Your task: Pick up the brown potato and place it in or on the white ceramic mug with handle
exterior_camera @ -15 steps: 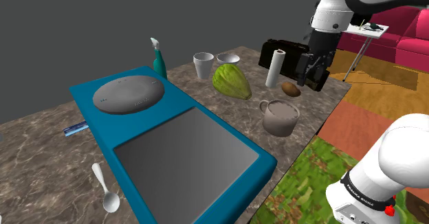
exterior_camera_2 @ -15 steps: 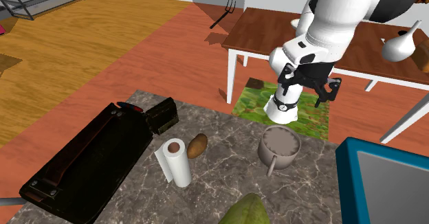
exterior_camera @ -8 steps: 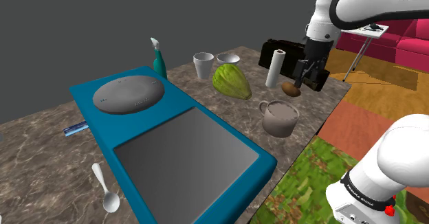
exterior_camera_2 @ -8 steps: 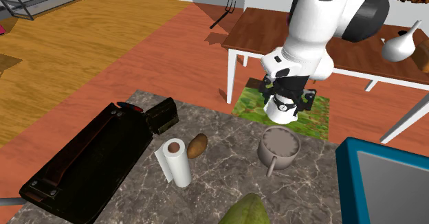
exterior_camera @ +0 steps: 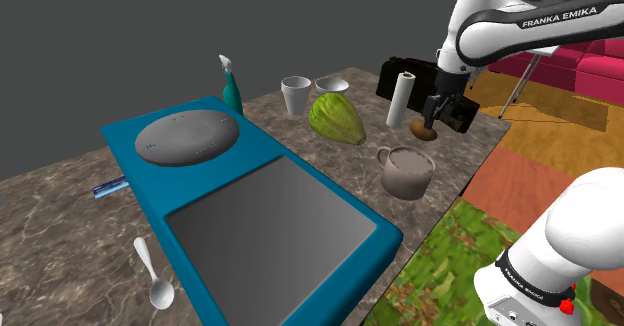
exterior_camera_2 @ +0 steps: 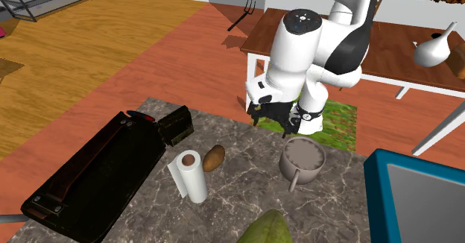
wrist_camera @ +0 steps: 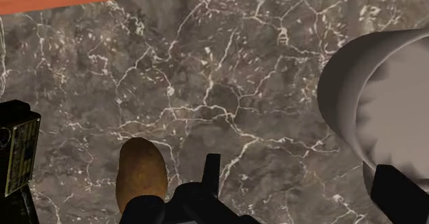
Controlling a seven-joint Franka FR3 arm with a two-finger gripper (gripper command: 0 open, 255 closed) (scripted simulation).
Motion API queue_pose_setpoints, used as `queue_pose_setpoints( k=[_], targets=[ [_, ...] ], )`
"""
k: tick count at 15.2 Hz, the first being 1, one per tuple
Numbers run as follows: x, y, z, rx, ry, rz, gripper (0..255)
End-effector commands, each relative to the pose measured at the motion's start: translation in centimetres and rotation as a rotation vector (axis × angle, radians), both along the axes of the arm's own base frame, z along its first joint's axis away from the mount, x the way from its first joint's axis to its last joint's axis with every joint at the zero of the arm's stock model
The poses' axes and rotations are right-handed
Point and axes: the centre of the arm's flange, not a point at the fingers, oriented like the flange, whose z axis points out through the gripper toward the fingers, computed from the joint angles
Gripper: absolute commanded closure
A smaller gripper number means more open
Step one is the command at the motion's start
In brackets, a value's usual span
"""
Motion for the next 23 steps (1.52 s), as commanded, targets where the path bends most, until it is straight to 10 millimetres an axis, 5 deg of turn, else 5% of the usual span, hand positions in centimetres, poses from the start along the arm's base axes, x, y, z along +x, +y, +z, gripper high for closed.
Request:
queue_pose_setpoints(
  k=[1,14,23],
  targets=[
    [1.0,-1.7,-1.5,-0.013,-0.007,0.014,0],
    [8.5,-13.2,-9.0,-0.091,-0.044,0.095,0],
    [8.6,-13.8,-13.0,-0.091,-0.044,0.095,0]
  ],
)
